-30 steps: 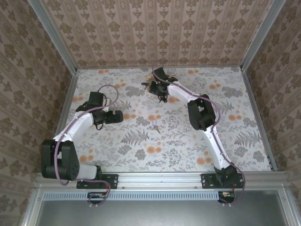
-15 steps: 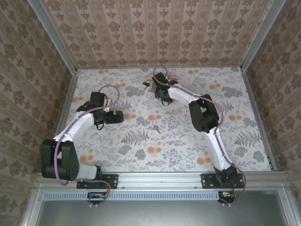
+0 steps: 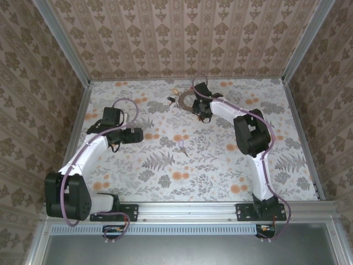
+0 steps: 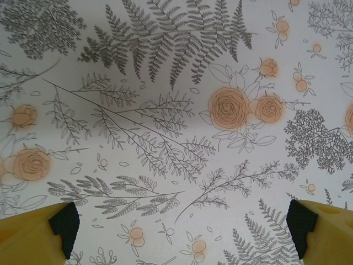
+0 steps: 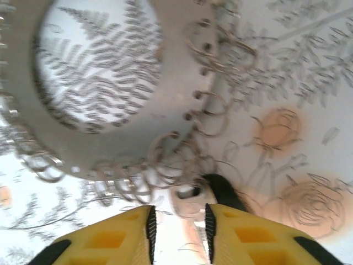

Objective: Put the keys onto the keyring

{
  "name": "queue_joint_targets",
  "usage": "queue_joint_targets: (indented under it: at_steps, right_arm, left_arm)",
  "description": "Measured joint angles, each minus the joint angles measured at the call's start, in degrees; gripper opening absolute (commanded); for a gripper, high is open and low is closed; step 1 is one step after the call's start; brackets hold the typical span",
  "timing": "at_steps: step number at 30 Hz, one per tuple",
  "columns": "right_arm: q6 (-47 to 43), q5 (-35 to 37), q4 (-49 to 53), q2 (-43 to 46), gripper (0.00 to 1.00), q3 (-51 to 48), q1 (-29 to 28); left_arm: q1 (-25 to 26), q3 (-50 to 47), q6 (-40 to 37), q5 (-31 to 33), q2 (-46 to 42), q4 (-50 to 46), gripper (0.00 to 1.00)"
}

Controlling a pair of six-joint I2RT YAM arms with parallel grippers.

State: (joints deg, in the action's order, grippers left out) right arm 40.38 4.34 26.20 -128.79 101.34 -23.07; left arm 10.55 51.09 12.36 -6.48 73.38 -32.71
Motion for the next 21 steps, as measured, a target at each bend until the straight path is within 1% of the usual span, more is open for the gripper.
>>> queue_joint_targets:
  at_steps: [4, 10, 14, 21]
  right_arm:
    - [-2.08, -3.39, -1.4, -1.44, 0.33, 5.2, -0.31]
    - [-4.63, -5.88, -1.42, -6.21, 0.28, 12.46, -0.61]
    - [-5.6, -6.38, -0.13, -9.22, 0.34, 14.23, -0.61]
    - [-6.62, -6.45, 2.49, -10.58, 0.33, 15.19, -0.61]
  left_arm:
    - [0.0, 0.0, 0.0, 0.94, -0.39, 0.15, 1.0]
    - [0.35, -0.02, 0.0, 1.4, -0.39, 0.15, 1.0]
    - [0.42, -0.02, 0.0, 1.4, -0.39, 0.15, 1.0]
    - [0.42, -0.02, 0.0, 1.4, -0.37, 0.15, 1.0]
